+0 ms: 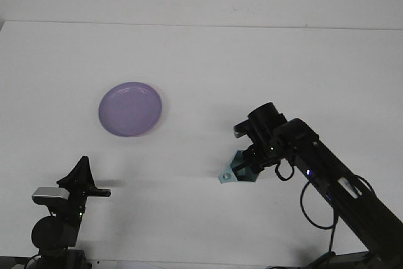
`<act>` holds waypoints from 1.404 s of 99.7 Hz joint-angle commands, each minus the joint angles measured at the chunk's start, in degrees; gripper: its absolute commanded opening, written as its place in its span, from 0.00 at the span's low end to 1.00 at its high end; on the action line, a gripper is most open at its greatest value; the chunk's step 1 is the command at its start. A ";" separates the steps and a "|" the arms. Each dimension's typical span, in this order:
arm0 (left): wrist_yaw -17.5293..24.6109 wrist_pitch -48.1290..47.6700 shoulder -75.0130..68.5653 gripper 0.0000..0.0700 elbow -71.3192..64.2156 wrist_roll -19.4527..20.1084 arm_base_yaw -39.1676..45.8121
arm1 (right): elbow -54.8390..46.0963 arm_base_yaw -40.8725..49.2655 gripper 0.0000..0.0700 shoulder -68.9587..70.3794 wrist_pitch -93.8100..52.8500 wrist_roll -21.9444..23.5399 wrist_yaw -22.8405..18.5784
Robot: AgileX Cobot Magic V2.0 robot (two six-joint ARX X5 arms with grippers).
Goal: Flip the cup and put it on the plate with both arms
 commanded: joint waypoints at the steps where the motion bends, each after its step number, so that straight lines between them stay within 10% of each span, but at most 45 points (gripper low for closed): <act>1: -0.07 0.68 -0.02 0.02 -0.77 -0.20 0.09 | 1.64 1.03 0.01 2.23 -0.55 -1.18 0.22; 56: -0.07 0.63 -0.02 0.02 -0.77 -0.17 0.09 | 1.66 3.58 0.03 7.04 -0.55 -3.76 3.04; 74: -0.07 0.59 -0.02 0.02 -0.77 -0.17 0.09 | 1.66 3.56 0.52 6.99 -0.74 -4.57 3.21; 95: -0.07 0.70 -0.02 0.02 -0.74 -0.44 0.09 | 4.09 2.71 0.53 3.76 -1.62 -6.01 3.28; 140: 6.80 0.46 1.18 0.02 4.76 -17.51 0.02 | -3.82 -7.80 0.53 -26.67 18.53 -4.55 3.28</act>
